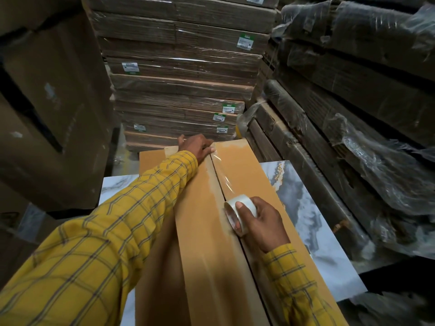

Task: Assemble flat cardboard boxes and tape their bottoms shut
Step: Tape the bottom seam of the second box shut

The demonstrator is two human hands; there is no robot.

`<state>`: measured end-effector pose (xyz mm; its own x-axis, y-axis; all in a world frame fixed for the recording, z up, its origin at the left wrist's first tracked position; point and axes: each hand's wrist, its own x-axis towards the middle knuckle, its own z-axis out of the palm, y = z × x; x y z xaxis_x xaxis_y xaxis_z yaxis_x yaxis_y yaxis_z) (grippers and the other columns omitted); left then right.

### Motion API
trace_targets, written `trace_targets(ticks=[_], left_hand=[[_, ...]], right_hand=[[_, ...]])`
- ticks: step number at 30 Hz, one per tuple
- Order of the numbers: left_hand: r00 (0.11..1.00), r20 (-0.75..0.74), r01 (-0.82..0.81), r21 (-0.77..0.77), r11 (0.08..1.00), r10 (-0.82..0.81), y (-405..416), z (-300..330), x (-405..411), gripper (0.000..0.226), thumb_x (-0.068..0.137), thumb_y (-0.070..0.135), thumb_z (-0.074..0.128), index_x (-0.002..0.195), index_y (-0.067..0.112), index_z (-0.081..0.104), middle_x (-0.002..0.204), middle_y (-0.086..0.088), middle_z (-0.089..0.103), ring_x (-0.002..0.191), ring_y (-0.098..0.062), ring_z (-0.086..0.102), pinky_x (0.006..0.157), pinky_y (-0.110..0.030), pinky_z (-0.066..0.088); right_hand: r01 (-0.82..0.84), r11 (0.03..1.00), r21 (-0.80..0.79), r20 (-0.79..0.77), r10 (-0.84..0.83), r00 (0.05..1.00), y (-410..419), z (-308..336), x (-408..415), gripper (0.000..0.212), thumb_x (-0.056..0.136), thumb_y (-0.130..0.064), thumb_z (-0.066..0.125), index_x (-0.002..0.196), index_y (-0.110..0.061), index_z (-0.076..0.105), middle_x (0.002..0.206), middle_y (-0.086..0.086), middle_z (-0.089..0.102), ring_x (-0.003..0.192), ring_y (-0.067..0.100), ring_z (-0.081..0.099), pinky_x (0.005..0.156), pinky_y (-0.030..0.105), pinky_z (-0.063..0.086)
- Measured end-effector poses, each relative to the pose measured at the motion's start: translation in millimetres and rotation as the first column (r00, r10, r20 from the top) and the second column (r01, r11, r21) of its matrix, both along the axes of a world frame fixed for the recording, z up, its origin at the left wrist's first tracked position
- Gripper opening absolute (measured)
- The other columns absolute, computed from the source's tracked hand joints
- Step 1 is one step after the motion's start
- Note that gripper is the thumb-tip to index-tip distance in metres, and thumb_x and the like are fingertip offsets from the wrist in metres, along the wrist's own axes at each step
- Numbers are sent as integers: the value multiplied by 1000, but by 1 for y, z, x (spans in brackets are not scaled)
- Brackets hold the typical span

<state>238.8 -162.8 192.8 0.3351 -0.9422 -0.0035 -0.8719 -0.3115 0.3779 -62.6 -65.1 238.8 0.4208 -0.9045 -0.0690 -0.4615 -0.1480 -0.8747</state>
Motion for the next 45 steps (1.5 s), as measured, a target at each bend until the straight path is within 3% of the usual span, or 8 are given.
trace_targets(ticks=[6, 9, 15, 25, 29, 33, 38, 45], left_hand=[[985, 83, 156, -35, 987, -153, 26, -1, -1, 53, 108, 37, 27, 158, 22, 20, 165, -3, 21, 154, -24, 7, 119, -63, -9], [942, 88, 333, -125, 935, -324, 43, 0, -3, 57, 103, 33, 27, 158, 19, 19, 166, -6, 8, 153, -27, -7, 120, -60, -10], [772, 181, 629, -86, 773, -609, 73, -8, -29, 69, 93, 29, 36, 159, 17, 18, 166, -4, 10, 154, -20, -1, 124, -41, -3], [754, 203, 614, 119, 780, -625, 77, -16, -35, 67, 94, 28, 28, 159, 13, 17, 166, -8, 10, 154, -23, 6, 125, -49, 3], [726, 228, 619, 195, 761, -649, 77, -14, -36, 68, 94, 32, 22, 159, 14, 12, 166, -7, 5, 154, -24, 3, 125, -49, -1], [741, 229, 604, 183, 776, -631, 80, -7, -41, 70, 92, 32, 23, 159, 12, 12, 166, -9, 5, 154, -25, 2, 125, -49, -1], [713, 200, 668, 98, 738, -672, 97, -11, -59, 69, 94, 27, 29, 158, 7, 13, 165, -12, 8, 154, -24, 3, 122, -37, -9], [728, 164, 652, 134, 747, -665, 102, -8, -65, 70, 92, 28, 26, 157, 7, 14, 165, -12, 10, 154, -24, 6, 125, -39, 0]], right_hand=[[-29, 997, 73, 73, 24, 997, 0, 2, -1, 24, 96, -24, 66, 90, -1, 66, 75, 11, 72, 64, 14, 66, 61, 26, 54], [-16, 998, 64, 47, 13, 999, -4, 2, -1, 22, 94, -26, 67, 87, -5, 68, 76, 9, 73, 68, 20, 68, 64, 29, 55], [-5, 999, 35, -14, 6, 1000, -6, 2, 1, 21, 94, -30, 66, 85, -11, 70, 74, 1, 73, 76, 17, 69, 71, 31, 55], [36, 994, 108, 10, -37, 999, -3, -3, 4, 28, 84, -46, 66, 80, -18, 70, 74, -2, 72, 78, 19, 68, 76, 37, 56], [62, 991, 119, 0, -62, 998, 1, -3, -1, 20, 91, -32, 65, 85, -15, 71, 83, 1, 72, 80, 17, 65, 69, 28, 52], [45, 995, 93, -101, -36, 994, -8, 1, 4, 29, 88, -41, 66, 88, -13, 73, 88, 6, 74, 89, 26, 68, 84, 41, 56], [54, 995, 82, -48, -50, 998, 2, 0, 0, 32, 90, -48, 67, 88, -17, 73, 85, 0, 74, 85, 20, 68, 78, 35, 55], [54, 998, 25, -100, -51, 994, 18, -2, -20, 20, 91, -32, 63, 85, -14, 70, 86, 4, 71, 88, 25, 66, 82, 39, 55]])
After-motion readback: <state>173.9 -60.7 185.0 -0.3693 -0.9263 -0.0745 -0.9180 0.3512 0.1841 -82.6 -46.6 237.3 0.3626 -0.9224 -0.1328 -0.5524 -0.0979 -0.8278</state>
